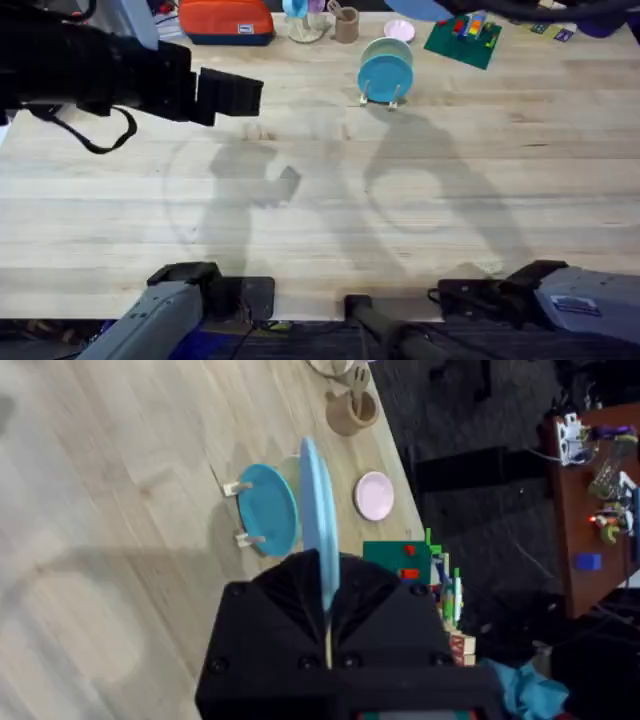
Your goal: Pick up the plates from the table one by one and place each into a slot on the dish rack.
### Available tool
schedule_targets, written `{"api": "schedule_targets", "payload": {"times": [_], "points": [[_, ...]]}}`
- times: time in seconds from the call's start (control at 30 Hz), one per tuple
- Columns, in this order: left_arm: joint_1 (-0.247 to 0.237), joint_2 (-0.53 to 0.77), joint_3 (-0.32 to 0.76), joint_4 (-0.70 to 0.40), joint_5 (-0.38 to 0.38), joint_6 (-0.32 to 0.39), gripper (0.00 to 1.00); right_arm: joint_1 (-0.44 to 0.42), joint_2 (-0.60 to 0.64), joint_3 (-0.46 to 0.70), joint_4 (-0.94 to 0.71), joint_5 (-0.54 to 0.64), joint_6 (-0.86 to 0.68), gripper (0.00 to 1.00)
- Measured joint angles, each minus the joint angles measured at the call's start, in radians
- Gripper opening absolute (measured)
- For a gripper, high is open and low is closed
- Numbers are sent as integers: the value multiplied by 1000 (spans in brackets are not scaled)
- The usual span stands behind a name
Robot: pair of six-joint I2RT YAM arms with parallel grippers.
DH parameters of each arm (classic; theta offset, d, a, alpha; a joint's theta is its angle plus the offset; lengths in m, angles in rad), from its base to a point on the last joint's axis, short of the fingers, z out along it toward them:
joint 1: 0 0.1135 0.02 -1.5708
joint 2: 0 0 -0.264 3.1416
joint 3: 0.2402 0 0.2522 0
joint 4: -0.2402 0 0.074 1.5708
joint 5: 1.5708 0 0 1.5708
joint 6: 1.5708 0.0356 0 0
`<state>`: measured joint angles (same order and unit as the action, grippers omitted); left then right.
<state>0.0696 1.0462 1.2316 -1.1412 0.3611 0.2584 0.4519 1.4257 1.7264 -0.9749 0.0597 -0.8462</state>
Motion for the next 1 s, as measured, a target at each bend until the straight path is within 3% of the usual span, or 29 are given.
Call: {"api": "schedule_targets", "payload": {"times": [0.33, 0.7, 1.0], "points": [[0, 0, 0, 0, 0, 0, 995, -48, 45, 0, 38, -9, -54, 29], [0, 0, 0, 0, 0, 0, 995, -153, 85, 1, 71, -143, -46, 29], [0, 0, 0, 0, 0, -9, 995, -193, 221, 74, 77, -196, -17, 29]]}}
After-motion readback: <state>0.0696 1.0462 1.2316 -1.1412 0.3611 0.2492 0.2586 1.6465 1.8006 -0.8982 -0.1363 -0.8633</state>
